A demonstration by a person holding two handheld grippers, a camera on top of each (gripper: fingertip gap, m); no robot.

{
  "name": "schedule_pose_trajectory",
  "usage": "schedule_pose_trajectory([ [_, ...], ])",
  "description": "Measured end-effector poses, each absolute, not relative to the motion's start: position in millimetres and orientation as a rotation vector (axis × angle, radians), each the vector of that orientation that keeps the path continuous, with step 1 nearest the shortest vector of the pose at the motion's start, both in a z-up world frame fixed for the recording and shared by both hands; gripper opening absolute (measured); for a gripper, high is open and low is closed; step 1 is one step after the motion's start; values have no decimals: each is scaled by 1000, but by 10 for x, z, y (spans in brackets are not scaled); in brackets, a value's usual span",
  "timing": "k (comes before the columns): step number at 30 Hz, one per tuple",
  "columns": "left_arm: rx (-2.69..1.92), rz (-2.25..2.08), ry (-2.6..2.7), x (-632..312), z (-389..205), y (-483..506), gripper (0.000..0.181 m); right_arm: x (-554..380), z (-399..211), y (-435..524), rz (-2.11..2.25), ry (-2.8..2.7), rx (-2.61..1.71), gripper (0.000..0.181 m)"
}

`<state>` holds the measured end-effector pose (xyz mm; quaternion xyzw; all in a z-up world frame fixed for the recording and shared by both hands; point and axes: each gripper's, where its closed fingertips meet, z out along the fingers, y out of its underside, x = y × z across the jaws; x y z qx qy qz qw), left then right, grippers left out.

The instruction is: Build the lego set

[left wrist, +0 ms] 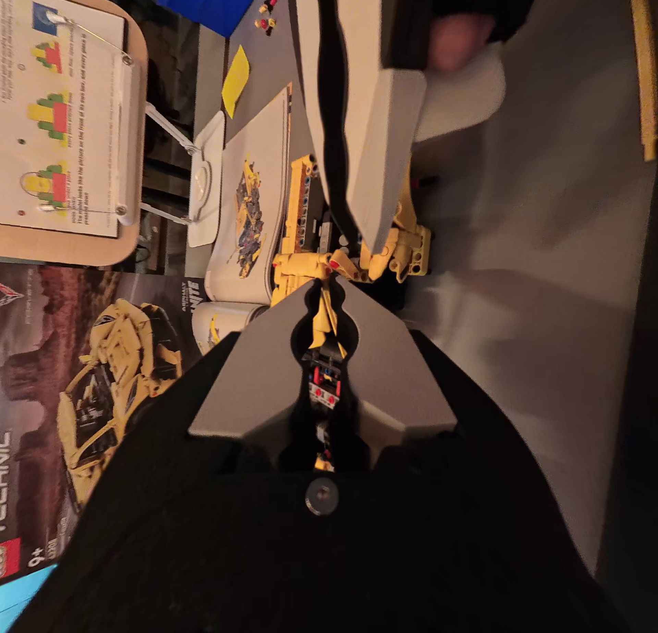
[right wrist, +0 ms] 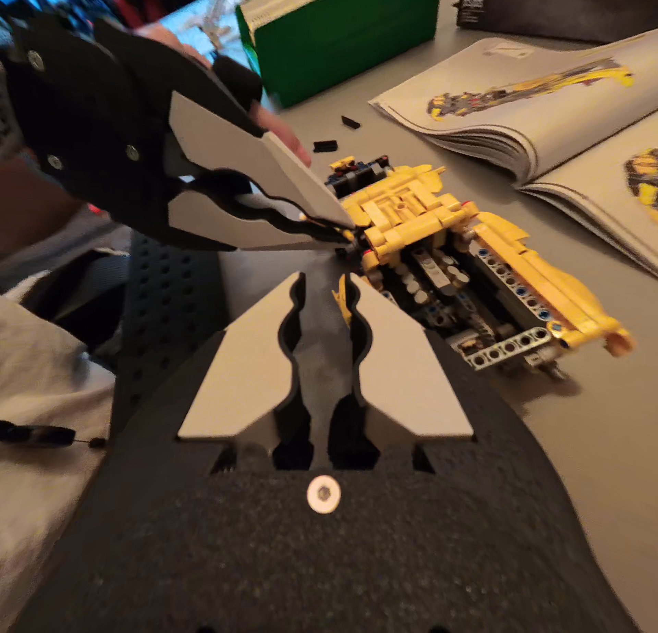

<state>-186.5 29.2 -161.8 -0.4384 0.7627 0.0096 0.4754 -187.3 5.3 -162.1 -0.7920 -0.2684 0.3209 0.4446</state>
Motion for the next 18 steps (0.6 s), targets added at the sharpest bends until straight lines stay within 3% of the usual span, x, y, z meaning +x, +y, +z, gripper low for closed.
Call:
schedule_pose_trajectory([
  [4,-1008,22,1808,-1895,-1575,268,4,-2024,-1442,123,1098,-525,-1919,21],
  [8,-995,-2,1725,-1935,-1527,294,4,-2044,-1413,211,1230,-457,-1933,7],
  [16,-1083,-113,1618,-1960,-1475,273,4,-2054,-1408,245,1201,-479,-1969,14],
  [18,-1086,-125,1611,-1955,-1490,244,3,-2081,-1422,254,1170,-495,-1978,6],
])
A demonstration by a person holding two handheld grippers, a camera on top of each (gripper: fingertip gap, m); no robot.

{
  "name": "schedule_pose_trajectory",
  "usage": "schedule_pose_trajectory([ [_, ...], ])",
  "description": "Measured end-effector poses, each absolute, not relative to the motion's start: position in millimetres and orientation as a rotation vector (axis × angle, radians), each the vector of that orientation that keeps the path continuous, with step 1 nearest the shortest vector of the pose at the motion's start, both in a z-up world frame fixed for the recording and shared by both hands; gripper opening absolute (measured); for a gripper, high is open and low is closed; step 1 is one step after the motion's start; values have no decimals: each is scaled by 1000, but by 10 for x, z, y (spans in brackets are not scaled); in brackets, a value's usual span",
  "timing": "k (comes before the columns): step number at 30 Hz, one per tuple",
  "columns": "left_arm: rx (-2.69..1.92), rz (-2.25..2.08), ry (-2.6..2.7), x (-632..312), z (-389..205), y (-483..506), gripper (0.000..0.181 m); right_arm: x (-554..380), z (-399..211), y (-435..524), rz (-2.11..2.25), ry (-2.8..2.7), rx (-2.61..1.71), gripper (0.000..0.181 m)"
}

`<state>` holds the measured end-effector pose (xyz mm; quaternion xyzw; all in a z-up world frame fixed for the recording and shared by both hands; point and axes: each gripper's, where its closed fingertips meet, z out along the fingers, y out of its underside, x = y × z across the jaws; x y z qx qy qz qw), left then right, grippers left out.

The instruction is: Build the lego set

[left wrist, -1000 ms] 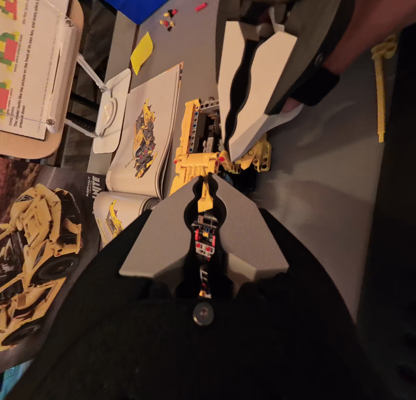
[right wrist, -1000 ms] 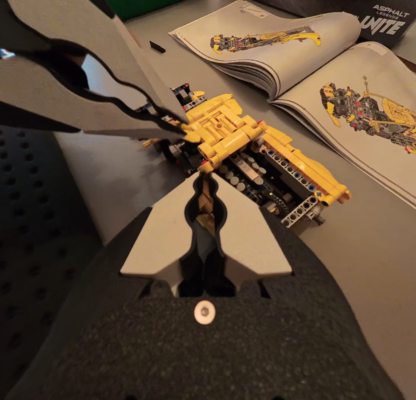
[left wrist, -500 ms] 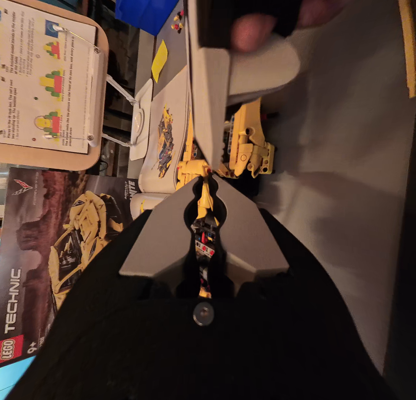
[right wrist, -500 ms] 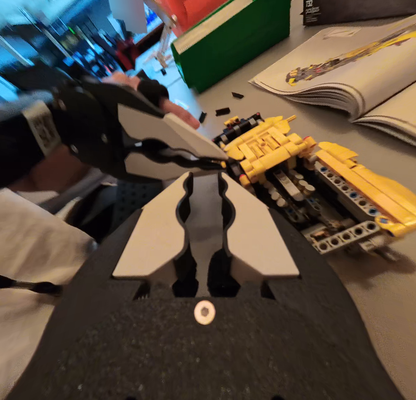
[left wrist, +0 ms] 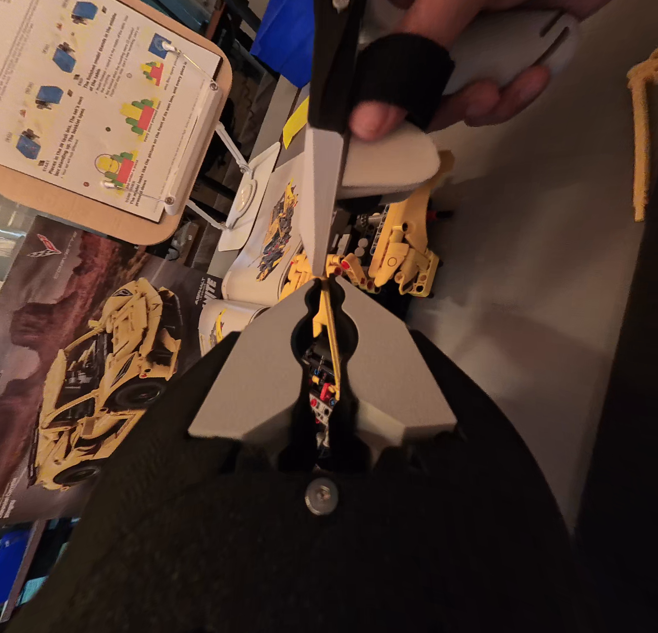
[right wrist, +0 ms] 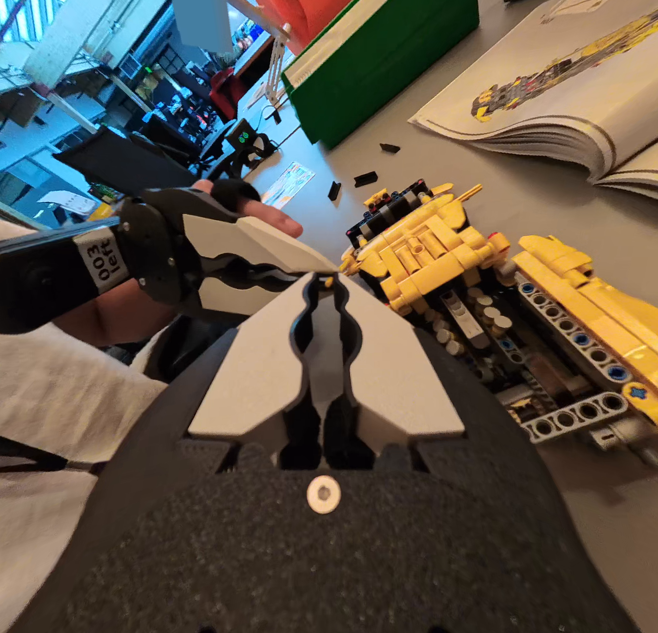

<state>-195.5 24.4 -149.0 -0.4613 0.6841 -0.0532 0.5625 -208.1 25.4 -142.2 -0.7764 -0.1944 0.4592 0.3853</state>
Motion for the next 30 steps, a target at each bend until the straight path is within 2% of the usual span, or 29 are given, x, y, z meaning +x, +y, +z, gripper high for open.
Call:
schedule_pose_trajectory([
  [3,-1136,-139,1577,-1970,-1502,258,5,-2076,-1459,273,1190,-475,-2011,2],
  [5,-1247,-176,1444,-2017,-1419,313,20,-2071,-1441,301,1212,-447,-1999,2],
  [7,-1501,-330,1175,-2125,-1333,355,21,-2051,-1463,335,1211,-424,-2014,2],
  [10,-1951,-1017,601,-2119,-1320,159,22,-2034,-1459,344,1228,-417,-2017,2],
  [12,-2028,-1503,217,-2041,-1248,82,22,-2049,-1454,331,1230,-431,-2016,2],
  [14,-2015,-1717,-81,-2064,-1298,165,22,-2064,-1451,316,1230,-449,-2020,2],
  [19,-1988,-1804,-487,-2139,-1595,244,21,-2073,-1437,325,1244,-447,-2024,2],
  [30,-1773,-1997,-679,-2110,-1474,309,21,-2059,-1478,305,1321,-379,-2027,2],
])
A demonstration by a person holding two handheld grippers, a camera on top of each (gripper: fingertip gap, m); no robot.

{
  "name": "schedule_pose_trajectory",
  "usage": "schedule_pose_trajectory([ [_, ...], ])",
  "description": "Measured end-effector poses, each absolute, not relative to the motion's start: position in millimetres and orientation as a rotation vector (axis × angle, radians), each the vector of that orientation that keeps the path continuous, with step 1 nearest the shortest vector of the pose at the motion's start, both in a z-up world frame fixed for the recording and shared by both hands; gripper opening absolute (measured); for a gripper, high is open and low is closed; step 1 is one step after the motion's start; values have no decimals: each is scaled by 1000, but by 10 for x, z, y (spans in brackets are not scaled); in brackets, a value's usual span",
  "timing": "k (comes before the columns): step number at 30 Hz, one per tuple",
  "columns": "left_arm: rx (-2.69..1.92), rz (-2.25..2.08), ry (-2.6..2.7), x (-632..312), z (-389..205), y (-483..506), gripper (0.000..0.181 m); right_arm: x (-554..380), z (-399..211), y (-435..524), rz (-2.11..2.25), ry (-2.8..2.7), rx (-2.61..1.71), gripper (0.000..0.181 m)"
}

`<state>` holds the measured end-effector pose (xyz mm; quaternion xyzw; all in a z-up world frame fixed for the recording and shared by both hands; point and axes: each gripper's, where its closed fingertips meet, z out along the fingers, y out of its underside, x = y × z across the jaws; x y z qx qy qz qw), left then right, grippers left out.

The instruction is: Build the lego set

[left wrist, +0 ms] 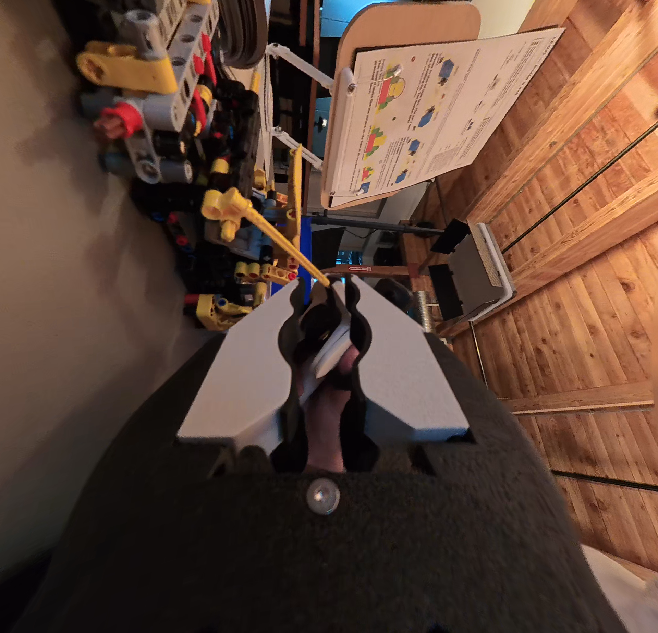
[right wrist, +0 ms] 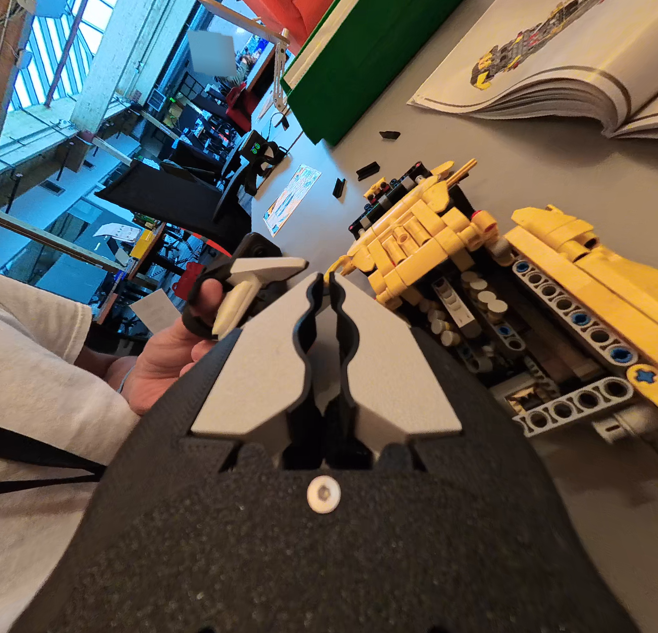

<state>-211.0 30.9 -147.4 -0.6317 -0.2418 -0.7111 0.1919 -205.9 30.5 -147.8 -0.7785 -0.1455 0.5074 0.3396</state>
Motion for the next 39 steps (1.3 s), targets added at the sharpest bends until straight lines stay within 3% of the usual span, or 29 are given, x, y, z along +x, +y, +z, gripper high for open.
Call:
schedule_pose_trajectory([
  [5,-1776,-1984,-645,-2060,-1457,325,7,-2083,-1450,291,1332,-380,-2012,2],
  [10,-1782,-1955,-584,-2070,-1459,341,4,-2049,-1448,291,1279,-432,-1991,5],
  [15,-1827,-1820,-471,-2116,-1488,395,4,-1774,-1623,297,836,-505,-2022,21],
  [28,-1845,-1801,-488,-2121,-1530,448,4,-1920,-1785,260,266,-740,-2158,28],
  [30,-1851,-1794,-482,-2125,-1538,447,4,-1937,-1770,283,307,-722,-2152,17],
  [33,-1869,-1768,-473,-2119,-1559,456,4,-2084,-1765,259,551,-677,-2193,18],
  [39,-1905,-1723,-497,-2134,-1635,498,4,-2026,-1725,320,500,-686,-2157,14],
])
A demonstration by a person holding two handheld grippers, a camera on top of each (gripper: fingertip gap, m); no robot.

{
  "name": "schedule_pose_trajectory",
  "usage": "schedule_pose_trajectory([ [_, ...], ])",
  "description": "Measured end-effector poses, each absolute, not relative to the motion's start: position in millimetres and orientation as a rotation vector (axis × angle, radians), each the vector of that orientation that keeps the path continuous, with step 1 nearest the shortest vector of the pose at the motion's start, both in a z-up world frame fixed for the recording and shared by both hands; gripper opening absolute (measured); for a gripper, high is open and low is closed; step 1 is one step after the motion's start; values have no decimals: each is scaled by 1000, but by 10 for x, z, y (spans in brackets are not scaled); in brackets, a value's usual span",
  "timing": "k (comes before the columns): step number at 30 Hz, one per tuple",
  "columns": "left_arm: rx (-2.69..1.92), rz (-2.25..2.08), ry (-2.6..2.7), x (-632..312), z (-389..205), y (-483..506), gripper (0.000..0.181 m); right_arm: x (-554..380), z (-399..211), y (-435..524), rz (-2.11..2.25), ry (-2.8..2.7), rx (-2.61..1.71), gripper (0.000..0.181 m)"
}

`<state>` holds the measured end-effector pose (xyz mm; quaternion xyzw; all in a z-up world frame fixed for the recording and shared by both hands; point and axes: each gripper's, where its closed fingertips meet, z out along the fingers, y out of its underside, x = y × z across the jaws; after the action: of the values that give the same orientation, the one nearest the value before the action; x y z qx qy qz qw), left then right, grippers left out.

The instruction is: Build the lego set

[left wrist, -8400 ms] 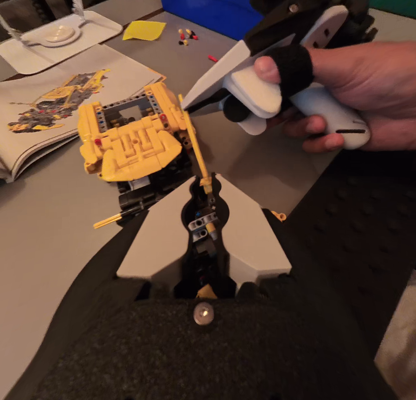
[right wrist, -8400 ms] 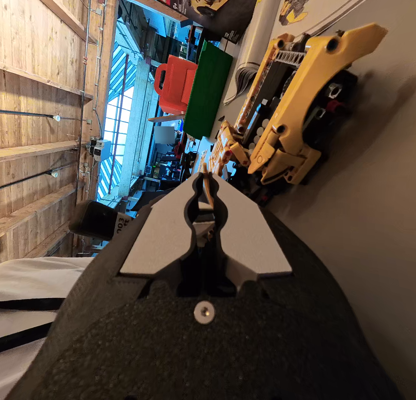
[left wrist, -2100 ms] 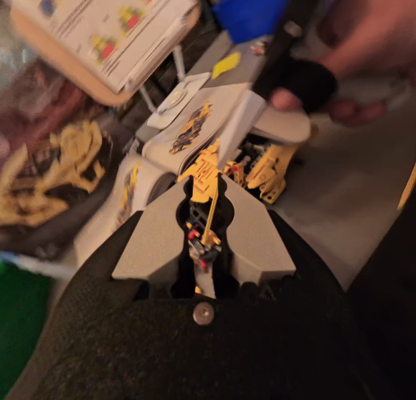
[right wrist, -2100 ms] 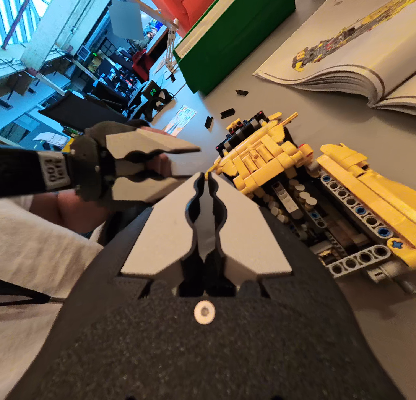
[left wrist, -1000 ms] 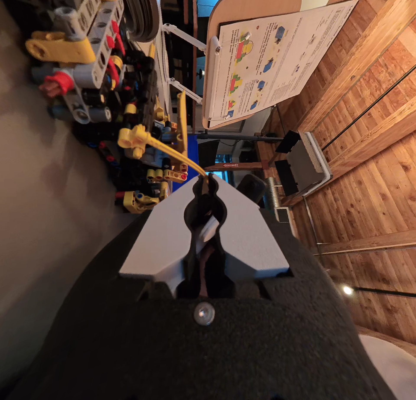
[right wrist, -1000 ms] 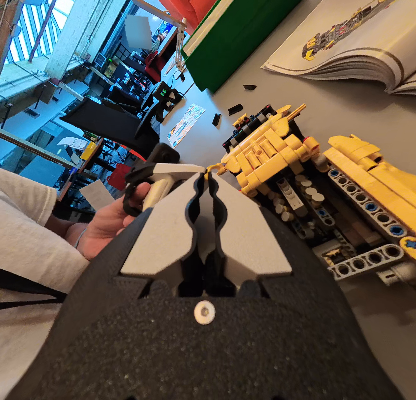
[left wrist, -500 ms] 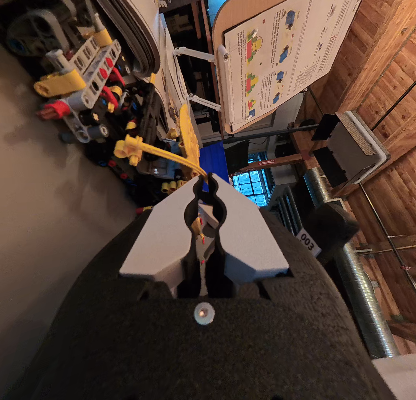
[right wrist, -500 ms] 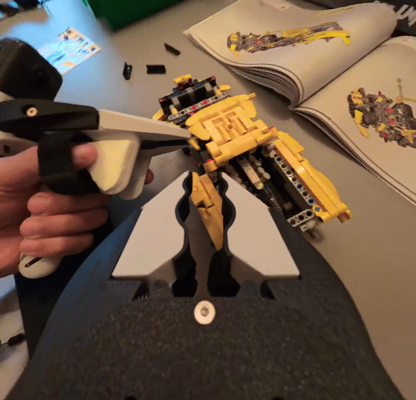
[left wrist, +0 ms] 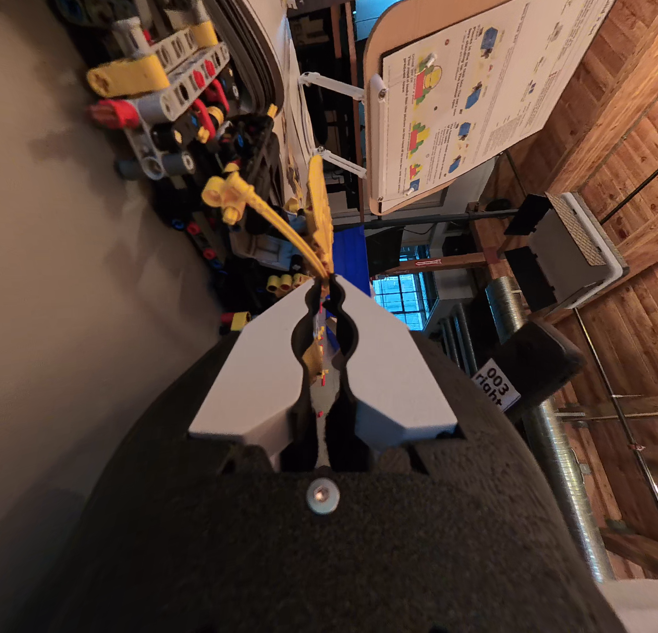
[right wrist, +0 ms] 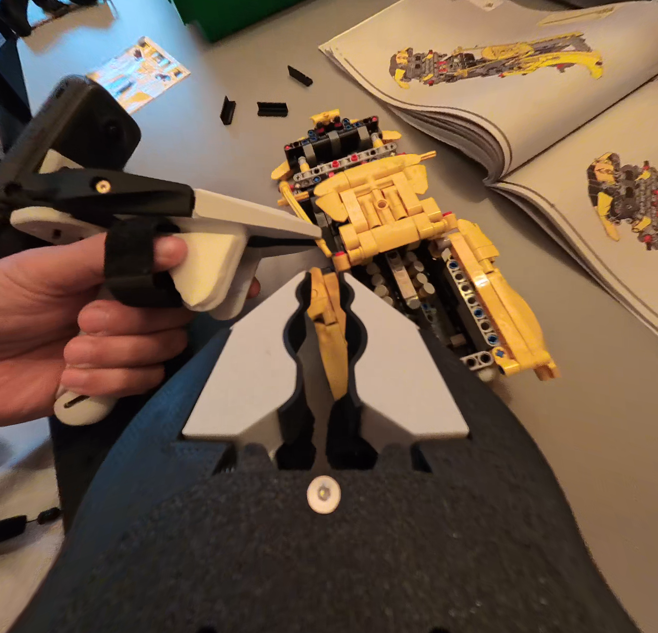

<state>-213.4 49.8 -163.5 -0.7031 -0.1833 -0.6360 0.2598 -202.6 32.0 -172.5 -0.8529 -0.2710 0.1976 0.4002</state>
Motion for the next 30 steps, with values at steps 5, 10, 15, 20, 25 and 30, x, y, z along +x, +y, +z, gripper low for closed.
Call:
schedule_pose_trajectory([
  [5,-1873,-1753,-572,-2149,-1630,545,4,-1978,-1725,352,372,-986,-2068,18],
  [10,-1851,-1809,-567,-2183,-1575,560,4,-1867,-1266,541,151,-1509,-1611,22],
  [15,-1879,-1867,-540,-2157,-1574,570,4,-1911,-1534,860,319,-1887,-1597,86],
  [20,-1923,-1891,-515,-2170,-1599,537,3,-2160,-1594,805,585,-2093,-1510,84],
  [25,-1957,-1896,-485,-2173,-1613,520,3,-2206,-1830,741,559,-2335,-1444,81],
  [30,-1972,-1865,-471,-2181,-1622,550,3,-2210,-1871,740,521,-2421,-1412,80],
])
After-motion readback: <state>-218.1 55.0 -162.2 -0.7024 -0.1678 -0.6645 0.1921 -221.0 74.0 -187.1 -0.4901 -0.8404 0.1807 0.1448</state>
